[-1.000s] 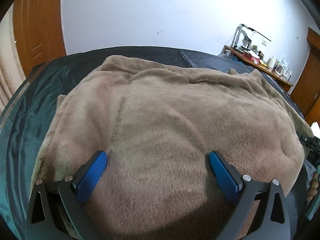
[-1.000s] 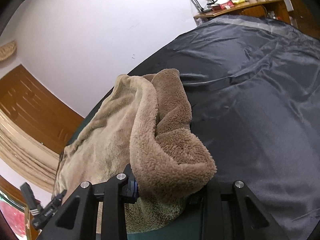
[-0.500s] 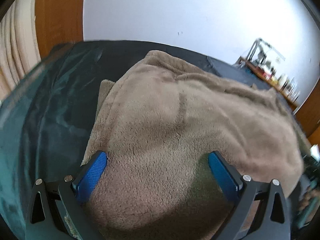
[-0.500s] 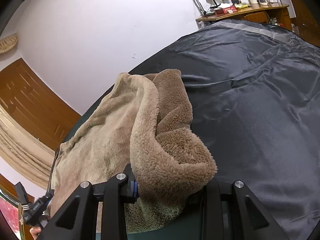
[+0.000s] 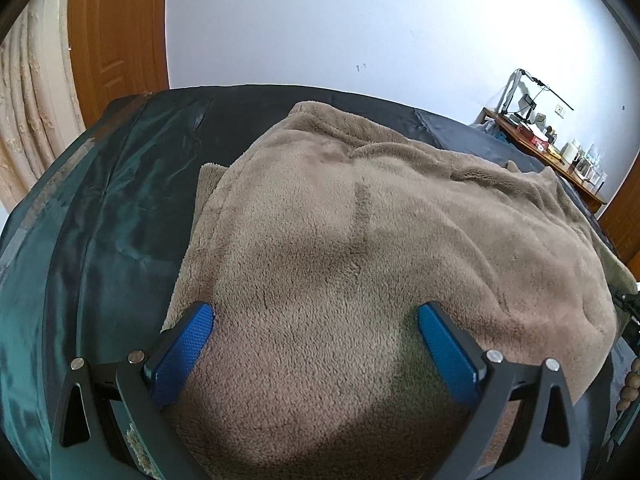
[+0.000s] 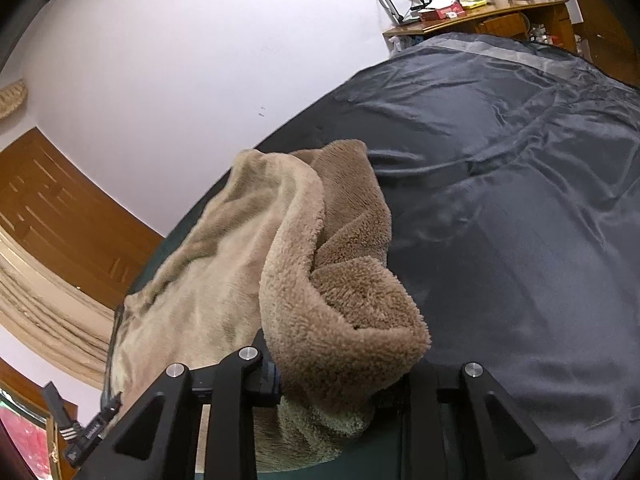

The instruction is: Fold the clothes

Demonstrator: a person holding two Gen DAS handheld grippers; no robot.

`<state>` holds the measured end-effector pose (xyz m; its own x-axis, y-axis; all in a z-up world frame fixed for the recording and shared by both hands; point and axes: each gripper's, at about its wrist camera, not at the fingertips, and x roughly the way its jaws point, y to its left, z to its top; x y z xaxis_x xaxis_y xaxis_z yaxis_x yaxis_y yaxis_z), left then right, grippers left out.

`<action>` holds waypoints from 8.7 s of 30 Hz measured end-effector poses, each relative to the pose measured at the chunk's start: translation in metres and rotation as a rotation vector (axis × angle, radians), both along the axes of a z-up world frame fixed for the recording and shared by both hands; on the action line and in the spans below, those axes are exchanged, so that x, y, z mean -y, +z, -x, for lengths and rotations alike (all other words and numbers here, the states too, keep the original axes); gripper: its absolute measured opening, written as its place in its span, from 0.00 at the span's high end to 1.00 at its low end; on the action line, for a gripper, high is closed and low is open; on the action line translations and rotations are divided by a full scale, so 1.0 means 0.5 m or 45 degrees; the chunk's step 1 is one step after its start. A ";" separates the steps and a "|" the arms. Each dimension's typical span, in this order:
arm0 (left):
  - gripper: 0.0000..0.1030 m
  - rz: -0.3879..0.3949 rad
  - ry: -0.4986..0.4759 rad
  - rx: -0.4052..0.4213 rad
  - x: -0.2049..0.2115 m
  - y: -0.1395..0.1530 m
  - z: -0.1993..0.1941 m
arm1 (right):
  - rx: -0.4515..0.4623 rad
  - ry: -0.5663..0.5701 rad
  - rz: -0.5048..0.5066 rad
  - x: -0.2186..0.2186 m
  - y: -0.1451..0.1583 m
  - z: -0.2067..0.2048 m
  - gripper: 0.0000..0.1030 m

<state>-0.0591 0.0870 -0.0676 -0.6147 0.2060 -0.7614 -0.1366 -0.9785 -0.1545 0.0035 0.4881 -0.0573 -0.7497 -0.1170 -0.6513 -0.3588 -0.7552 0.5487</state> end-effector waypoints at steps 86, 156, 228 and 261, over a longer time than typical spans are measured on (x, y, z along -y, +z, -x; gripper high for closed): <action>0.01 -0.711 0.211 0.175 0.335 -0.033 0.012 | -0.350 1.184 -0.504 0.920 0.102 0.105 0.39; 0.01 -0.582 -0.250 0.073 0.097 0.121 0.151 | -0.218 0.940 -0.294 0.556 0.073 0.053 0.38; 0.01 -0.915 -0.146 0.301 0.233 0.003 0.155 | -0.244 0.981 -0.145 0.518 0.053 0.078 0.38; 0.01 -0.709 -0.218 0.452 0.175 -0.104 0.223 | -0.233 0.952 -0.188 0.527 0.067 0.068 0.38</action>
<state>-0.1705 -0.0005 -0.1198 -0.2714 0.6976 -0.6631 -0.1305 -0.7093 -0.6928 -0.0306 0.2246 -0.0239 -0.6033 -0.5549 -0.5728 0.3602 -0.8304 0.4251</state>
